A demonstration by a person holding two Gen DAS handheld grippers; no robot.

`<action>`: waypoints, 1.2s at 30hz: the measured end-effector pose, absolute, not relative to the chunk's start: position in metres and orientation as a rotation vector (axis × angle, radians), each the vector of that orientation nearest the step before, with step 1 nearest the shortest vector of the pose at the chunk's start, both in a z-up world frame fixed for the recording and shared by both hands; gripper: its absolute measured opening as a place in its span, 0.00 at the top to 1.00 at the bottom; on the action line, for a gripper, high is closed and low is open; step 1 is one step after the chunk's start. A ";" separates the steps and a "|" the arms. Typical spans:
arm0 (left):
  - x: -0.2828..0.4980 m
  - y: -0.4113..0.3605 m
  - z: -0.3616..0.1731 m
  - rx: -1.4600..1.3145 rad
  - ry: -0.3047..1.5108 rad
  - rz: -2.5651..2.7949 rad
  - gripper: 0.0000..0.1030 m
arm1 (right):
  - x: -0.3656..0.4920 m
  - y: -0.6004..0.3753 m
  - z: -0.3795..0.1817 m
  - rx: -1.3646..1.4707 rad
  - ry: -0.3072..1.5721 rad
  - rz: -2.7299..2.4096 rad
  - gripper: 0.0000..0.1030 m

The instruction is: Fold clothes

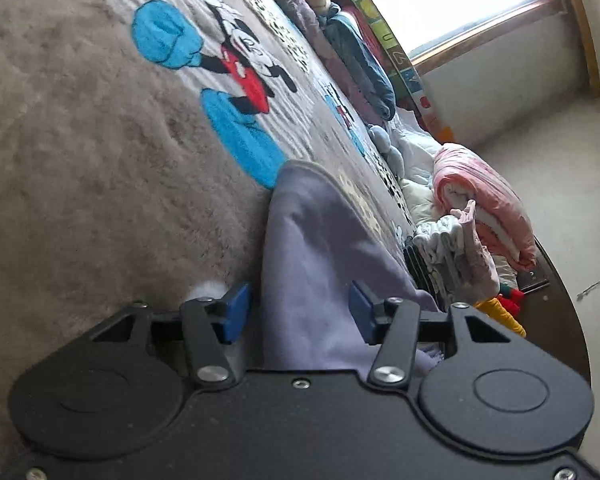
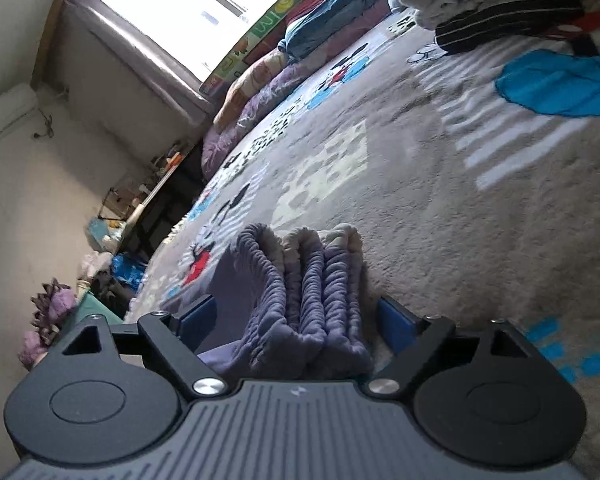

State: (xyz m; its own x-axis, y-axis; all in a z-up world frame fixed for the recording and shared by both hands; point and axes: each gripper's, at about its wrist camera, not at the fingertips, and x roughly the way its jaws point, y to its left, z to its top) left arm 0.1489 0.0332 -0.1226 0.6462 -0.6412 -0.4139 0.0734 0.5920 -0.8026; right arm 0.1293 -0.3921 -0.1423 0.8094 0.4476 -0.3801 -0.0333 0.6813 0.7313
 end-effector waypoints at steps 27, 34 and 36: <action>0.120 -0.077 -0.019 -0.765 0.679 -0.797 0.94 | -0.027 -0.472 -0.090 1.159 0.157 0.231 0.59; 0.132 -0.195 0.032 -0.712 0.680 -1.023 0.94 | -0.097 -0.551 -0.042 1.141 -0.054 0.106 0.59; 0.134 -0.235 0.047 -0.694 0.679 -1.092 0.94 | -0.114 -0.576 -0.026 1.122 -0.103 0.063 0.59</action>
